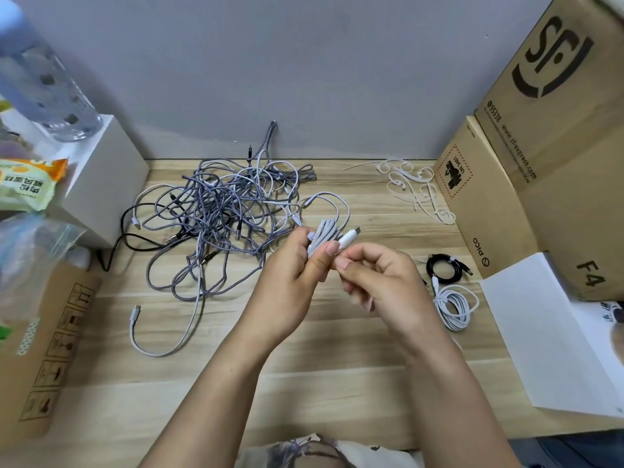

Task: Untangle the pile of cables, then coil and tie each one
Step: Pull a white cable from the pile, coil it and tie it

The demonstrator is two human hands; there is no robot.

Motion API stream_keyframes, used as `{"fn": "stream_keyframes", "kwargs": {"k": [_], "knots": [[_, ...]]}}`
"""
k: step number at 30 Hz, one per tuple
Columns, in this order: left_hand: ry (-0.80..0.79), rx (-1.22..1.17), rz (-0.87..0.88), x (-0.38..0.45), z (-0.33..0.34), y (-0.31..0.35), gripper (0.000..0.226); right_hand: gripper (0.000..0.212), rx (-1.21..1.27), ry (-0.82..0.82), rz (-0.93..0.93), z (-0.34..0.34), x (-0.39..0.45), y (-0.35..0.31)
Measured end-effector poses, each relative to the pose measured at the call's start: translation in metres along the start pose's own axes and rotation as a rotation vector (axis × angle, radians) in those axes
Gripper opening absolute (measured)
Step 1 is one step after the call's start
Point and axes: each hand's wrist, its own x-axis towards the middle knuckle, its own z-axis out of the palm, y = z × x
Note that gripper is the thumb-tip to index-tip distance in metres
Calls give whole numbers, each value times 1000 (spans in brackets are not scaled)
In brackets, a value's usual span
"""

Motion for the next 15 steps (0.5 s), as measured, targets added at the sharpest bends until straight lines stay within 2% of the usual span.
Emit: {"fn": "stream_keyframes", "kwargs": {"k": [4, 7, 9, 12, 15], "knots": [[57, 5, 21, -2, 4, -1, 40, 21, -67, 52, 33, 1, 0, 1], [80, -42, 21, 0, 5, 0, 46, 20, -173, 123, -60, 5, 0, 3], [67, -96, 1, 0, 5, 1, 42, 20, -224, 142, -191, 8, -3, 3], [39, -98, 5, 0, 4, 0, 24, 11, -353, 54, -372, 12, -9, 2], [29, -70, 40, 0, 2, -1, 15, 23, -328, 4, -496, 14, -12, 2]]}}
